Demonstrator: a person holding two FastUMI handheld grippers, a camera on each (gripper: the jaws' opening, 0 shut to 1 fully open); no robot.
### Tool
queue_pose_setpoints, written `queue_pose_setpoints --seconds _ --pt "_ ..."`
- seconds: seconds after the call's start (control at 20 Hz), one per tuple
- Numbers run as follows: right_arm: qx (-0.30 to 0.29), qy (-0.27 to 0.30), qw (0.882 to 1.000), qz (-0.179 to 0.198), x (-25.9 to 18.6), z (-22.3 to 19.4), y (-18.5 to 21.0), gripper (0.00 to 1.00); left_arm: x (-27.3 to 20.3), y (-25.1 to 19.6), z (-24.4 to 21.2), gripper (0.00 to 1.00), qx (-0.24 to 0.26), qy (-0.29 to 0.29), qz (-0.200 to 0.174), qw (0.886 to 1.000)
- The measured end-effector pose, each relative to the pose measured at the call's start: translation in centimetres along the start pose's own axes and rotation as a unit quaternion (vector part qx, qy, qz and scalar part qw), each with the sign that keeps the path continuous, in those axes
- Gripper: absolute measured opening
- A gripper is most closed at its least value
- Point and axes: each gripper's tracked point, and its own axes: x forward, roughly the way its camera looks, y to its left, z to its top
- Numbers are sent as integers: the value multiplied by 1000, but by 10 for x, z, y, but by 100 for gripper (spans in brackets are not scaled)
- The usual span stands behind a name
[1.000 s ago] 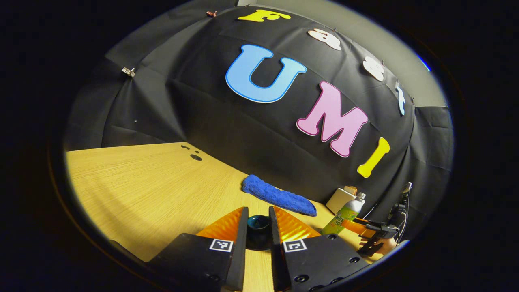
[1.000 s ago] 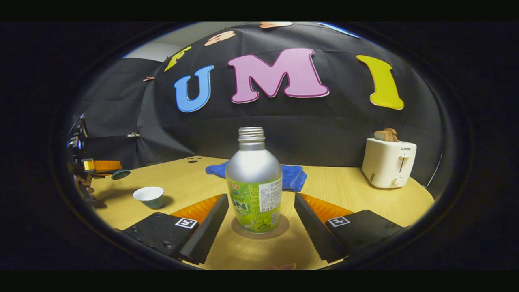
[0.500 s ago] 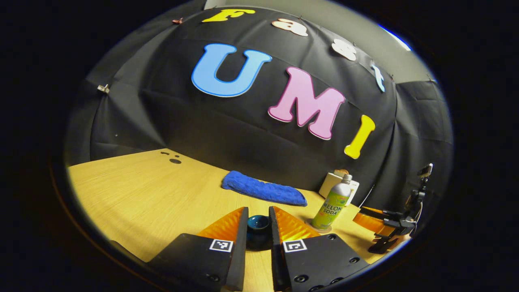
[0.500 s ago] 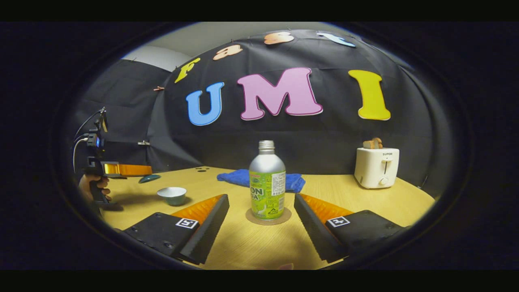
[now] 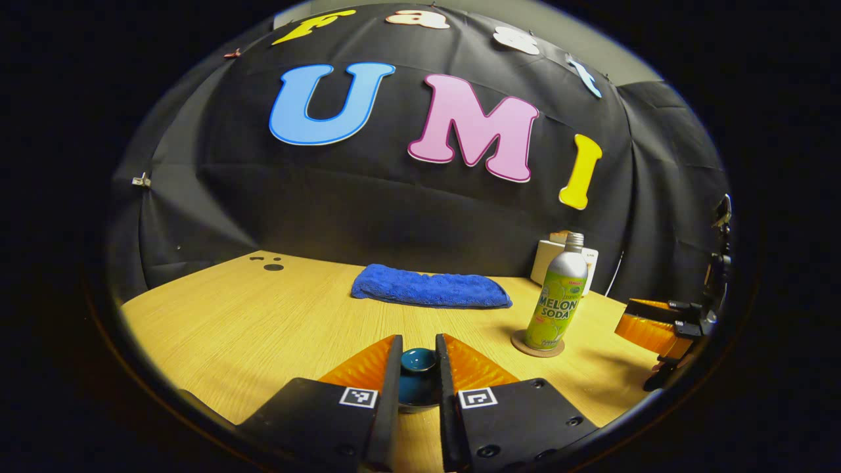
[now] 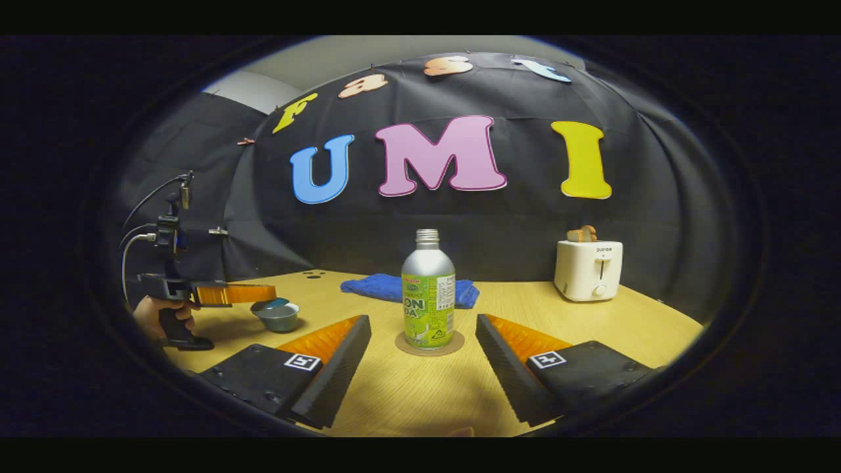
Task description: Open the teacup lid with one hand, grasp the water bottle and pour water into the teacup with the other hand; after pouring, place the water bottle on the coaster and then close the teacup lid.
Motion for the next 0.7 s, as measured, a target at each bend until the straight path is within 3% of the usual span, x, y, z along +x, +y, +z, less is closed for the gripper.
queue_pose_setpoints --seconds 0.3,0.7 --pt "0 0 1000 4 0 0 2 99 8 0 -3 30 47 8 29 998" --pt "1 1 1000 7 0 0 2 99 12 5 -7 31 53 24 50 997"
